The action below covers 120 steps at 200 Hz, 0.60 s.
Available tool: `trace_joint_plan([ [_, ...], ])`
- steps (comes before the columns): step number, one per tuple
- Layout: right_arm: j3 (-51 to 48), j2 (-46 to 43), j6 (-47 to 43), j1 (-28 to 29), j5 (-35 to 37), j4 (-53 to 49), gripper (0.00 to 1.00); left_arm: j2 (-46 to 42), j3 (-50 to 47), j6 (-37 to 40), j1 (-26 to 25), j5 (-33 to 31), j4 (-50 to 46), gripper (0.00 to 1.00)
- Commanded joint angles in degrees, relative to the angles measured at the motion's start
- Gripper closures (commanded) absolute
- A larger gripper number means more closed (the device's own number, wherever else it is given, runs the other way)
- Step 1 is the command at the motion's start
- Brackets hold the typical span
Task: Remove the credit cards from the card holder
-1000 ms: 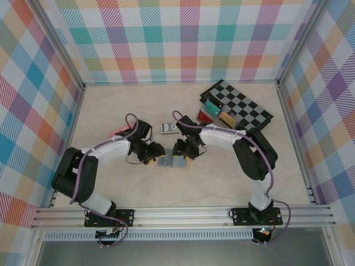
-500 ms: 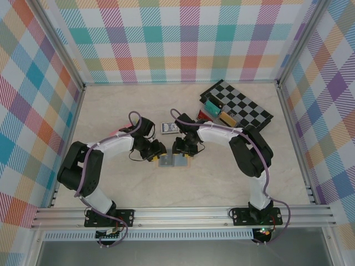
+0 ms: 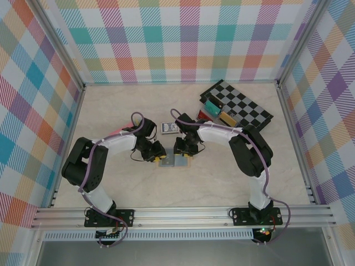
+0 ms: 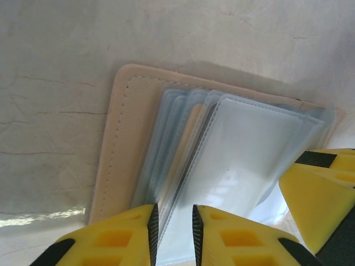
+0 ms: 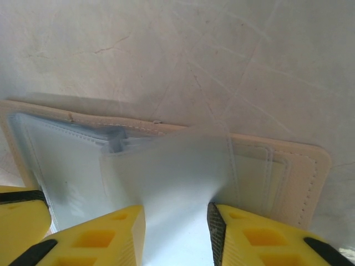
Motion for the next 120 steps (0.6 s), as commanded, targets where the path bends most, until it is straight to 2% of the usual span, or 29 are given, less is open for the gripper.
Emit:
trace_joint_plan([
  [1, 0.28, 1.64, -0.96, -0.38, -0.61, -1.07, 0.65, 0.48, 1.31, 0.87, -0.87, 2.13, 0.1, 0.76],
  [64, -0.16, 1.65, -0.75, -0.51, -1.58, -0.5, 0.68, 1.58, 1.53, 1.59, -0.83, 3.7, 0.19, 0.72],
  [89, -1.97, -0.74, -0.48, -0.99, -2.24, 1.75, 0.72, 2.14, 1.4, 1.83, -0.87, 2.37, -0.69, 0.74],
  [108, -3.21, -3.23, -1.57, -1.17, -2.8, 3.86, 0.71, 2.68, 0.97, 1.9, -0.83, 1.95, -0.79, 0.76],
  [120, -3.2, -3.96, -2.78, -1.17, -3.2, 4.07, 0.67, 3.06, 0.7, 1.83, -0.87, 2.01, -0.52, 0.77],
])
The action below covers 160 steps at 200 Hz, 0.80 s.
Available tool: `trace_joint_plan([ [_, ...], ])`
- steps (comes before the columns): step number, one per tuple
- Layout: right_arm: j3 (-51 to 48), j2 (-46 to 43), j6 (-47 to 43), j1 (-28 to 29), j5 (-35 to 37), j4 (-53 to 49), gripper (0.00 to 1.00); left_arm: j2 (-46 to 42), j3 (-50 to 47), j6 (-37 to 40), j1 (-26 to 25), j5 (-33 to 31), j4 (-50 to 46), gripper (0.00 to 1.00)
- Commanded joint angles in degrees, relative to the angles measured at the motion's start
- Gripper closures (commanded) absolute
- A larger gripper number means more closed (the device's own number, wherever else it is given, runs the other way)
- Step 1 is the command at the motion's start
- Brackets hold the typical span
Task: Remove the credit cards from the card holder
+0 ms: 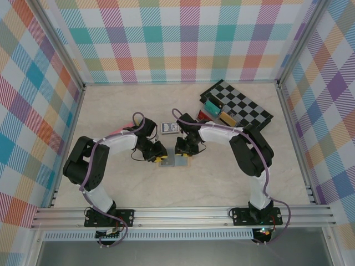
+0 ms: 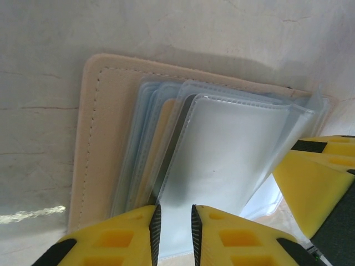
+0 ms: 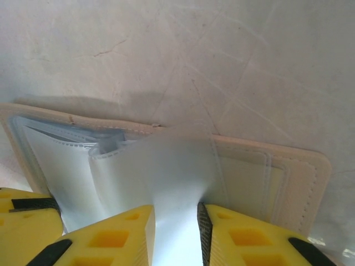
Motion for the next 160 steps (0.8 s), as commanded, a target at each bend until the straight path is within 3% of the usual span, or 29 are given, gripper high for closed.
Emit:
trace_joint_plan([
  [1, -1.39, -3.29, -2.84, -0.28, -1.3, 1.75, 0.66, 1.89, 0.22, 0.74, -0.8, -0.58, -0.67, 0.77],
  [53, 0.22, -0.13, -5.3, 0.92, -1.4, -0.55, 0.46, 2.73, 0.16, 0.6, -0.74, 0.03, 0.25, 0.82],
  [101, 4.08, 4.66, -4.52, 2.72, 6.33, -7.6, 0.46, 2.44, -0.03, 0.65, -0.8, 1.39, 1.15, 0.84],
  [160, 4.72, 8.8, -3.33, 2.75, 11.85, -12.09, 0.55, -2.76, -1.2, -1.22, -0.56, 1.0, 2.17, 0.82],
])
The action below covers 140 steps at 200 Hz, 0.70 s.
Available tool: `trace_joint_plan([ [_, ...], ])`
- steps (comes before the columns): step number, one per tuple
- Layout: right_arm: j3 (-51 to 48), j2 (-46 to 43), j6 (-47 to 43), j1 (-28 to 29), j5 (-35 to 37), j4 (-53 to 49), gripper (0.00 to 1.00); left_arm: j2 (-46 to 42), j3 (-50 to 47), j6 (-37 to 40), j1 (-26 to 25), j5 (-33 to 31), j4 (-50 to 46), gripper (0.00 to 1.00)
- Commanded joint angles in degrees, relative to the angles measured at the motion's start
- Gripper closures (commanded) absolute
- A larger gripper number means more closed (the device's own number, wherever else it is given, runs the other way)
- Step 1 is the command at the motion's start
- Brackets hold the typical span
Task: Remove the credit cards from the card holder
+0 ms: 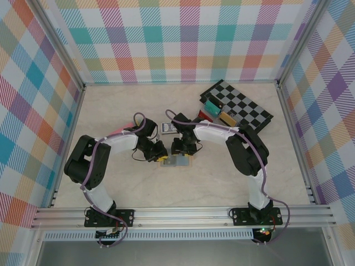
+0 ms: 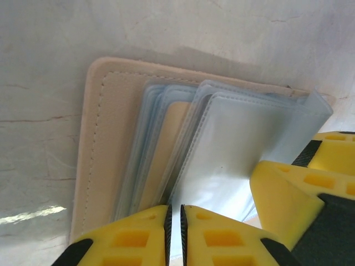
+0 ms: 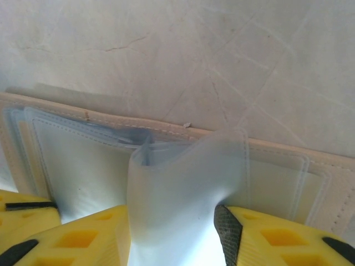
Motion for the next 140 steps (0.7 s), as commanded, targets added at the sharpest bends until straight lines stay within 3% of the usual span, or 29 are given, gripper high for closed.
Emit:
trace_joint_plan([
  [1, -1.58, 5.41, 0.44, 0.32, 6.3, -5.24, 0.55, -3.53, -0.8, -0.89, -0.53, -0.79, -0.49, 0.82],
  [55, -1.68, 7.15, 0.48, 0.31, 6.71, -5.4, 0.6, -4.7, -0.75, -0.49, -0.34, -4.56, -4.19, 0.72],
  [91, -1.68, 7.27, 0.29, 0.3, 6.0, -5.01, 0.6, -2.47, -1.48, -0.92, -0.3, 0.62, -0.59, 0.69],
  [140, -1.81, 7.38, 0.38, 0.26, 5.03, -4.34, 0.62, -1.45, -1.37, -0.67, -0.45, 2.07, -0.27, 0.7],
])
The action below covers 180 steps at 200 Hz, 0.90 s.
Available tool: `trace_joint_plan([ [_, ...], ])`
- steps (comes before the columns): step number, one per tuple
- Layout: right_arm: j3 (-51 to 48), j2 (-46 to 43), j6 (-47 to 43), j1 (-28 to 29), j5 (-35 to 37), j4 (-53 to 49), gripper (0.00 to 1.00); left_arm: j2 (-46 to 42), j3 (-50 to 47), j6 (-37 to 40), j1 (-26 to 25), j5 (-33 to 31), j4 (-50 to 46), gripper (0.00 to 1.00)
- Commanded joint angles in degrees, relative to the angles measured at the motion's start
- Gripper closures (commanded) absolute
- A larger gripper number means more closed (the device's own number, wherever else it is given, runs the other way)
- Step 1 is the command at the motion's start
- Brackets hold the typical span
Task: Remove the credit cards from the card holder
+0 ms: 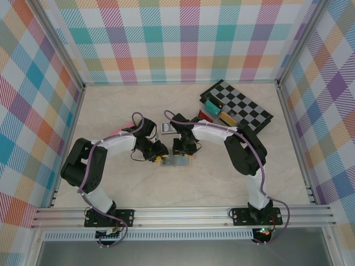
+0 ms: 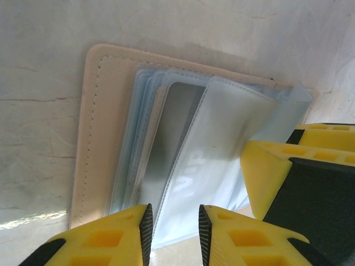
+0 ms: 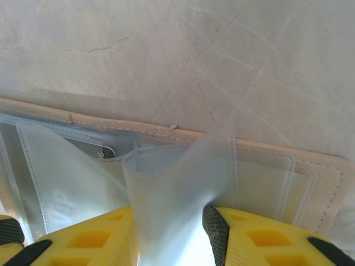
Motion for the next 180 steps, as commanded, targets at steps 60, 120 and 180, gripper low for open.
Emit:
trace_joint_plan([
  [60, -3.39, 6.35, 0.2, -0.09, 1.32, -1.57, 0.65, 3.89, -0.9, -0.11, -0.97, 2.9, 0.11, 0.69],
  [120, -4.72, 5.7, 0.61, -0.86, -3.07, 1.09, 0.65, 3.65, -0.29, 0.77, -1.72, 5.82, 1.74, 0.71],
  [180, -6.92, -4.57, 1.13, -2.54, -9.55, 7.29, 0.58, 1.84, -0.2, 0.65, -1.74, 7.41, 4.64, 0.79],
])
